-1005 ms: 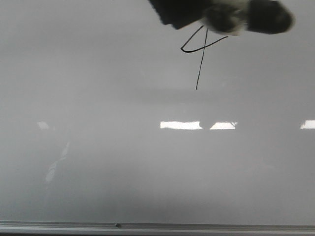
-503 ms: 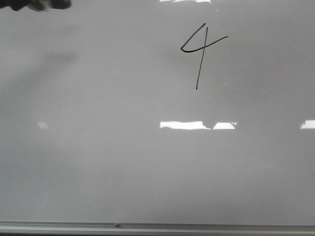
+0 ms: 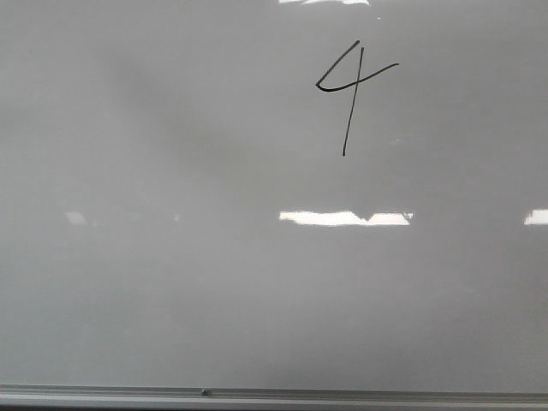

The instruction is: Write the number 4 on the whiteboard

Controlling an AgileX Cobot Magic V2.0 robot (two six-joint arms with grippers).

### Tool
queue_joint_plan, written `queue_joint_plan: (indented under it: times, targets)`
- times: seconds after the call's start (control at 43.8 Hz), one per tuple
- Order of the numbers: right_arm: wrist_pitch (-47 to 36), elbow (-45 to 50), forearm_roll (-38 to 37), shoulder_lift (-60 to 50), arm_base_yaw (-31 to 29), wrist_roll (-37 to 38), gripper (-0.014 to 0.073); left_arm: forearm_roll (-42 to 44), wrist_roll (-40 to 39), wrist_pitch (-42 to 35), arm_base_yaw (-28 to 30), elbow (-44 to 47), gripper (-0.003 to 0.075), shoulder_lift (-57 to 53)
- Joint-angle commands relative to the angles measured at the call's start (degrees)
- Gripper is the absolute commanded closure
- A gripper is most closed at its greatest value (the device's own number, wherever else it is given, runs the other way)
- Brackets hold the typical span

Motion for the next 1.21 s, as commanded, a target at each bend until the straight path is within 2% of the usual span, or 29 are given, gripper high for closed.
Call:
queue_joint_plan:
  times: [0.0, 0.32, 0.434, 0.571, 0.708, 1.188]
  targets:
    - [-2.7, -1.5, 0.7, -0.7, -0.2, 0.1, 0.0013, 0.0, -1.0, -15.8, 2.0, 2.2, 0.0659, 1.2]
    - [-2.7, -1.5, 0.7, -0.7, -0.2, 0.1, 0.0013, 0.0, -0.7, -31.7, 3.9, 3.5, 0.0658, 12.2]
    - [-2.7, -1.5, 0.7, -0.7, -0.2, 0.1, 0.0013, -2.1, 4.2, -38.5, 3.9, 3.5, 0.0658, 15.3]
    - [-2.6, -1.5, 0.7, -0.7, -0.2, 0.1, 0.0013, -13.0, 10.4, -44.6, 3.9, 3.5, 0.0657, 18.4]
    - [-2.7, -1.5, 0.7, -0.7, -0.2, 0.1, 0.0013, -11.1, 14.1, -51.1, 3.9, 3.5, 0.0657, 21.2]
    - [-2.7, -1.5, 1.0, -0.7, -0.2, 0.1, 0.0013, -12.1, 14.3, -55.2, 3.9, 3.5, 0.0655, 30.5]
